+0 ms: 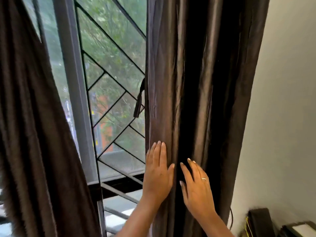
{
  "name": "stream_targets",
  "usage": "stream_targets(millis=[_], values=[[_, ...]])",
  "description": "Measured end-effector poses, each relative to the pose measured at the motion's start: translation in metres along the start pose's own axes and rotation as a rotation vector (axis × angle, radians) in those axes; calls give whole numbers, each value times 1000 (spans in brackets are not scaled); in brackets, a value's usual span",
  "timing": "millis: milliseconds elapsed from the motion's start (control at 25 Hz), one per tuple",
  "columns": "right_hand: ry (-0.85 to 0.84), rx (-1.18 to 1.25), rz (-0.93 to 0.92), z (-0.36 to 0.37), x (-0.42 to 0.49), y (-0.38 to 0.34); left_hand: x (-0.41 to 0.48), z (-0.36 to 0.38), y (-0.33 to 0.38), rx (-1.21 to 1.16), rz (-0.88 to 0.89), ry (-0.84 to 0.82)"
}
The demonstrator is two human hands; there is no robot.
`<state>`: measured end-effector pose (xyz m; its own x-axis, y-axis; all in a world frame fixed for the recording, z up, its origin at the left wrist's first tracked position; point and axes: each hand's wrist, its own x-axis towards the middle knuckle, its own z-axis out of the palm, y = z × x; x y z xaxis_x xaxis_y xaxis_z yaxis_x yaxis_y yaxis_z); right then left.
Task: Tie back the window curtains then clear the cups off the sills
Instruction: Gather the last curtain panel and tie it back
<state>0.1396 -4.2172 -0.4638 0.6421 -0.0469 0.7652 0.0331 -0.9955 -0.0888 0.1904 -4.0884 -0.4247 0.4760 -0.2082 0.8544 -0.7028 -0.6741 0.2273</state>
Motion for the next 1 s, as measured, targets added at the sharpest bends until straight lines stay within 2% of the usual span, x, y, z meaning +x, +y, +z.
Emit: stream_targets(millis=[160, 280, 480, 600, 680, 760, 800, 880, 1000], values=[[99, 93, -141, -22, 63, 4, 58, -10, 12, 19, 21, 75], [163, 238, -195, -44, 113, 2, 91, -23, 21, -102, 16, 46], [153, 514, -108, -82, 191, -6, 151, -47, 26, -415, -89, -81], [136, 540, -59, -99, 225, -6, 185, -60, 29, -446, -77, -83], [105, 564, -72, -102, 237, -1, 212, -72, 25, -404, -26, -7], [61, 621, -97, -101, 240, 6, 243, -85, 16, -337, -9, 137], [47, 656, -103, -100, 240, 10, 260, -91, 12, -302, -33, 186], [38, 703, -94, -98, 239, 18, 289, -98, 8, -288, -145, 176], [39, 699, -78, -97, 239, 25, 326, -107, 15, -511, -290, 64]])
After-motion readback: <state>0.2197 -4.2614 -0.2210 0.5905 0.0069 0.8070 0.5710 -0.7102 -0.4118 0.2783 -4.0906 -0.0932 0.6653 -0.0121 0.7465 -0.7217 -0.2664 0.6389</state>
